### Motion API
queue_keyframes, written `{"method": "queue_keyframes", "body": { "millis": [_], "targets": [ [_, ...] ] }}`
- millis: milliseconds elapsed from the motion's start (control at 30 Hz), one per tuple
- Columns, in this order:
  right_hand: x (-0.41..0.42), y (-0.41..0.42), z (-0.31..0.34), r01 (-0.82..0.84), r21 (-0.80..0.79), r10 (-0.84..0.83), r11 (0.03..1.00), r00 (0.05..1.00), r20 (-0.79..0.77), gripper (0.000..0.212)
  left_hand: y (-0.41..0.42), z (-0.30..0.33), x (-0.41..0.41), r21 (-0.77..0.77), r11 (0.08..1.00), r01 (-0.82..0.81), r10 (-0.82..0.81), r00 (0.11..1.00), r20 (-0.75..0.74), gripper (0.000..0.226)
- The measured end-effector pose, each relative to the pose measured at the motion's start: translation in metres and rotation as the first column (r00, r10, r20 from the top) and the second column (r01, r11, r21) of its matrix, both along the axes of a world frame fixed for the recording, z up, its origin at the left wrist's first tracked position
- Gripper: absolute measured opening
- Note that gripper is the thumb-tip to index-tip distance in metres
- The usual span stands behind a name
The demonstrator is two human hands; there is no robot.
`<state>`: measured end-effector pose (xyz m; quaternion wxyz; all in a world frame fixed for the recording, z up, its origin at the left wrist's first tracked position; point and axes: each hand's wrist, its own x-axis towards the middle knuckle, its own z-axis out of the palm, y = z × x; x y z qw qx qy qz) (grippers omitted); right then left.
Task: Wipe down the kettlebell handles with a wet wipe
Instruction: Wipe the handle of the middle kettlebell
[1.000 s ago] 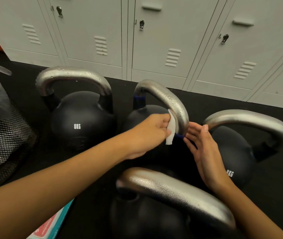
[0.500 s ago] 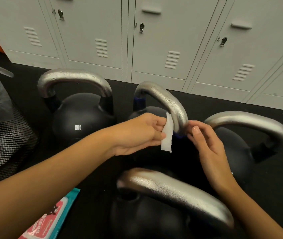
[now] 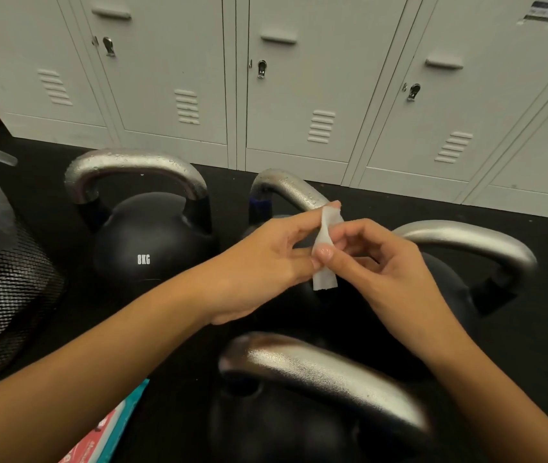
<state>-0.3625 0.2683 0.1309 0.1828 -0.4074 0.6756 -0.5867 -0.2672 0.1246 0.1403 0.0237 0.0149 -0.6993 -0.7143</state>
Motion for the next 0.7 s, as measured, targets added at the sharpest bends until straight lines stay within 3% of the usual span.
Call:
{"method": "queue_keyframes", "body": {
  "millis": [133,233,400,567,700],
  "targets": [
    [-0.008,0.008,0.009,-0.037,0.026,0.038,0.999,0.999,-0.039,0.015,-0.008,0.004,0.0,-0.128,0.992,0.004,-0.005,1.0,-0.002,0.074],
    [-0.017,0.017,0.017,-0.071,0.091,0.076,0.993,0.996,-0.051,0.018,-0.015,0.005,0.0,-0.197,0.98,-0.039,0.032,0.999,-0.038,0.06],
    [-0.03,0.025,0.017,-0.139,0.049,0.138,0.989,0.99,0.023,0.016,-0.021,0.004,-0.003,-0.138,0.984,-0.11,0.1,0.992,-0.081,0.033],
    [-0.039,0.028,0.005,-0.07,0.0,0.069,0.998,0.99,0.122,0.039,-0.019,-0.008,-0.008,-0.16,0.982,-0.103,0.101,0.995,-0.02,0.03],
    [-0.042,0.024,-0.01,0.068,0.061,-0.072,0.996,0.996,0.058,0.024,-0.012,-0.02,-0.015,-0.252,0.952,-0.173,0.172,0.985,-0.026,0.028]
  ]
}}
